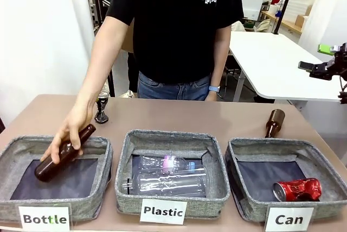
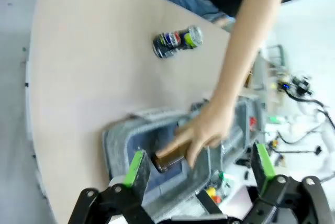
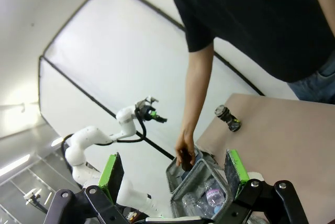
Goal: Sort the can waste into the basket.
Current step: Pick up the can waste from the table and place it in the right Fabric basket.
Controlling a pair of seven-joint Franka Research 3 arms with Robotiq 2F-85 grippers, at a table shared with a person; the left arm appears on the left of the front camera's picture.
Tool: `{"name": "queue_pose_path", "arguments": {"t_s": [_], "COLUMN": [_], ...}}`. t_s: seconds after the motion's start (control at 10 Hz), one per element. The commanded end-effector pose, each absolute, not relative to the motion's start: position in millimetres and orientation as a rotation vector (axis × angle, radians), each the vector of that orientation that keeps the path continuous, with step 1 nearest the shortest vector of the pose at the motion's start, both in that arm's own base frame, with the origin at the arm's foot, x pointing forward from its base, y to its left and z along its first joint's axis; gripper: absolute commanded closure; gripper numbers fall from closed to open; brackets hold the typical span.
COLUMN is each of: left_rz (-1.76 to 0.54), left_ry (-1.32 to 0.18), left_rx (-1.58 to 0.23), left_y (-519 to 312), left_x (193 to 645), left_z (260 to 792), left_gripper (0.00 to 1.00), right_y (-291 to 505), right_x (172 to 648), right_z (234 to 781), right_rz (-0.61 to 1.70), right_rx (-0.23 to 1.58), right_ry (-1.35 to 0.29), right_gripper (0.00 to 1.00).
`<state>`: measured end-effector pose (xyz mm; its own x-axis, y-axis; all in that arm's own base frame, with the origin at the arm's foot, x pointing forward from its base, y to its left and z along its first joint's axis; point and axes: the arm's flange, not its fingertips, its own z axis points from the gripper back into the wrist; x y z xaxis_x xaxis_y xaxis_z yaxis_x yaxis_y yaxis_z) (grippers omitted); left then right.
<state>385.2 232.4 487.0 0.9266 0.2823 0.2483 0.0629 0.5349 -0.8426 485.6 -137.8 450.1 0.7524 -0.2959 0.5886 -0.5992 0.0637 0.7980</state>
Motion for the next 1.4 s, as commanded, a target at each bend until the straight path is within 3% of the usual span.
{"name": "queue_pose_path", "arguments": {"t_s": [0.0,0.4,1.3], "left_rz": [0.072,0.159,0.14], "left_ry": [-0.332,-0.401,-0.364], "left_rx": [-1.028,-1.031,-0.832], "left_y": [239,240,169], "left_x": [392,376,423], "left_z": [461,463,446], "left_gripper": [0.0,0.0,0.0], "right_y": [-139,-139,-139], "right_x": [483,483,483], "right_z": [452,452,452], "right_rz": [0.283,0.283,0.283], "right_rx": [1.537,1.537,1.537], "right_ry": [-0.755,-0.755,-0.755], "right_gripper": [0.0,0.0,0.0]}}
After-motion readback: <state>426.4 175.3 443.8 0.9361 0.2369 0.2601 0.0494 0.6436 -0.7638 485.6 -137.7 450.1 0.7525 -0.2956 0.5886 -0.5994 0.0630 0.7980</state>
